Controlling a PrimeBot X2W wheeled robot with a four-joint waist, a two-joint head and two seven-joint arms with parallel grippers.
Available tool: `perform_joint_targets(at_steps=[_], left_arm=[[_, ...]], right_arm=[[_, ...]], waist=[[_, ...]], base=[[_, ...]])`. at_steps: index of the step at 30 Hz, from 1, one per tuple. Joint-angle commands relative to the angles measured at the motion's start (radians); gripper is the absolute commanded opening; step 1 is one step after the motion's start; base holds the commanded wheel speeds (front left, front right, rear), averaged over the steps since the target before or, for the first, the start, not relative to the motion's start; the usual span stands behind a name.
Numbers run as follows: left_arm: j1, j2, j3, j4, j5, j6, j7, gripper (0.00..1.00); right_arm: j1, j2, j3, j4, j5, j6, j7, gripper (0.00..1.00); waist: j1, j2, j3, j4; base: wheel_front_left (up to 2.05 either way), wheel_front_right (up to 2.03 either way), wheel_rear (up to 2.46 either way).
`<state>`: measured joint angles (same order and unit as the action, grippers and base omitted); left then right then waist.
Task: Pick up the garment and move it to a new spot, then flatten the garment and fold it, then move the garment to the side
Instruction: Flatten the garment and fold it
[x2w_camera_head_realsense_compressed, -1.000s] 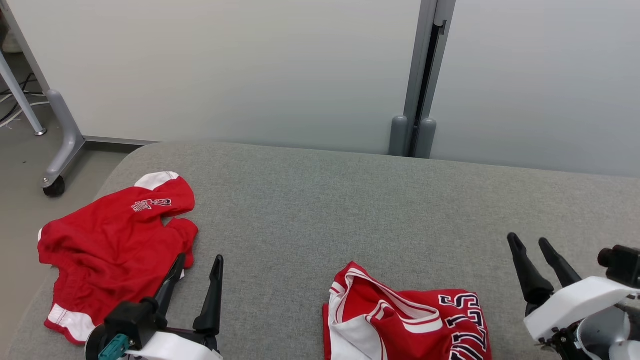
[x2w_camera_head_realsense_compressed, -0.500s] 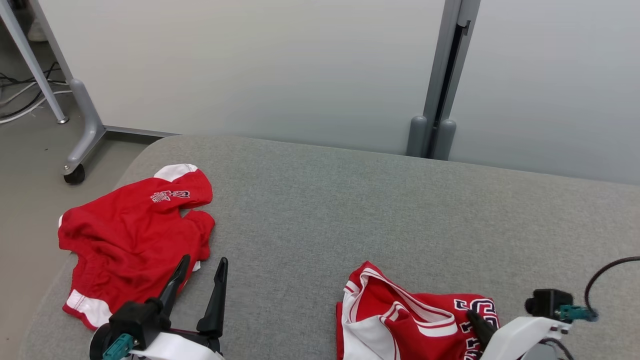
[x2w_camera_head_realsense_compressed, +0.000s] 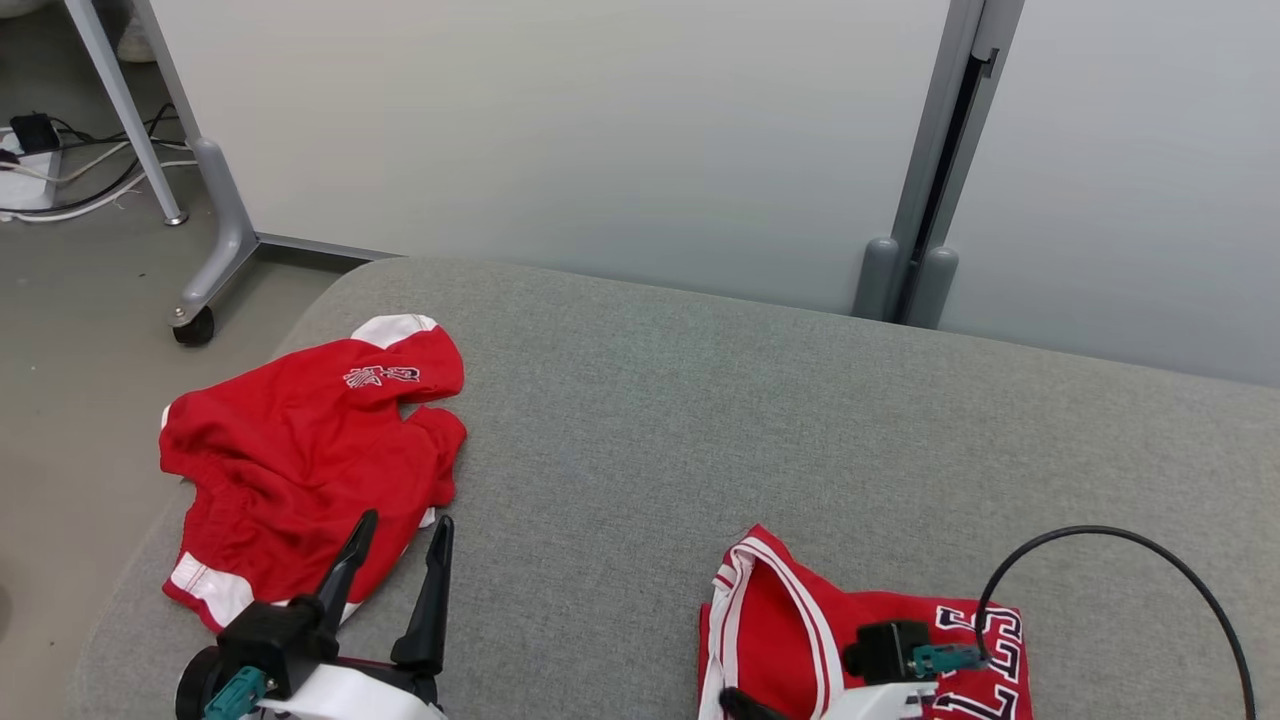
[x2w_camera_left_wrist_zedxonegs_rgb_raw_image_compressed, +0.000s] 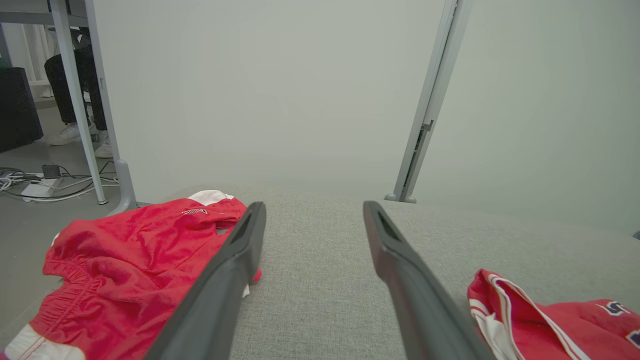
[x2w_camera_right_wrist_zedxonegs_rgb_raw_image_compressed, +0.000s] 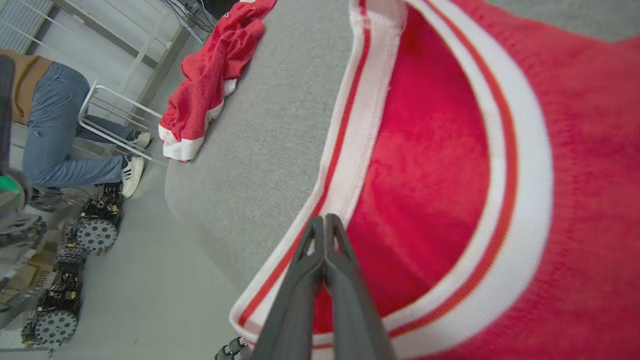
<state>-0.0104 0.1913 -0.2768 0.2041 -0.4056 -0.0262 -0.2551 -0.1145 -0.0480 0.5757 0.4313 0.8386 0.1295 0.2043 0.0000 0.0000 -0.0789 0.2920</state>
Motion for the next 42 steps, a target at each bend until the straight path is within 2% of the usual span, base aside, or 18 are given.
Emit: perform_joint_targets(at_steps=[1,5,11,13,14,20,23,26,31,36,42], left_arm=[[-0.015,0.006,0.002,-0.004,-0.008,0.004,0.002,1.00],[-0.013,0.011,0.006,-0.013,-0.006,0.013,0.001,1.00],[-0.005,0.015,0.011,-0.030,-0.007,0.022,-0.001,1.00],[0.000,0.015,0.011,-0.036,-0.008,0.025,-0.001,1.00],[0.001,0.015,0.011,-0.039,-0.009,0.027,-0.001,1.00],[0.007,0.018,0.024,-0.060,-0.011,0.040,-0.004,1.00],[0.010,0.023,0.034,-0.074,-0.012,0.049,-0.005,1.00],[0.018,0.028,0.051,-0.083,-0.016,0.058,-0.007,1.00],[0.041,0.032,0.082,-0.090,-0.027,0.071,-0.009,1.00],[0.061,0.030,0.091,-0.089,-0.024,0.072,-0.010,1.00],[0.083,0.015,0.102,-0.089,-0.015,0.069,-0.011,1.00]], right_arm=[[-0.018,-0.005,0.017,-0.017,0.028,0.002,-0.019,0.00],[-0.049,-0.020,0.069,-0.052,0.056,0.002,-0.081,0.00],[-0.093,-0.104,0.056,-0.138,0.051,0.002,-0.172,0.00],[-0.102,-0.135,0.031,-0.168,0.041,0.002,-0.198,0.53],[-0.104,-0.151,0.016,-0.181,0.034,0.002,-0.208,1.00],[-0.110,-0.227,-0.106,-0.262,-0.062,0.002,-0.260,1.00],[-0.087,-0.244,-0.191,-0.299,-0.127,0.002,-0.282,1.00],[-0.054,-0.225,-0.290,-0.326,-0.179,0.002,-0.291,1.00],[0.020,-0.193,-0.390,-0.387,-0.265,0.002,-0.332,1.00],[0.076,-0.161,-0.446,-0.403,-0.285,0.002,-0.365,1.00],[0.124,-0.186,-0.451,-0.336,-0.334,0.002,-0.425,1.00]], waist=[[0.0000,0.0000,0.000,-0.001],[0.0000,0.0000,-0.001,-0.018],[0.0000,0.0000,-0.003,-0.062],[0.0000,0.0000,-0.005,-0.081],[0.0000,0.0000,-0.005,-0.091],[0.0000,0.0000,-0.006,-0.156],[0.0000,0.0000,-0.005,-0.188],[0.0000,0.0000,-0.006,-0.218],[0.0000,0.0000,-0.016,-0.266],[0.0000,0.0000,-0.018,-0.297],[0.0000,0.0000,-0.016,-0.320]], base=[[0.00,0.00,0.00],[0.00,0.00,0.00],[0.00,0.00,0.00],[0.00,0.00,0.00],[0.00,0.00,0.00],[0.00,0.00,0.00],[0.00,0.00,0.00],[0.00,0.00,0.00],[0.00,0.00,0.00],[0.00,0.00,0.00],[0.00,0.00,0.00]])
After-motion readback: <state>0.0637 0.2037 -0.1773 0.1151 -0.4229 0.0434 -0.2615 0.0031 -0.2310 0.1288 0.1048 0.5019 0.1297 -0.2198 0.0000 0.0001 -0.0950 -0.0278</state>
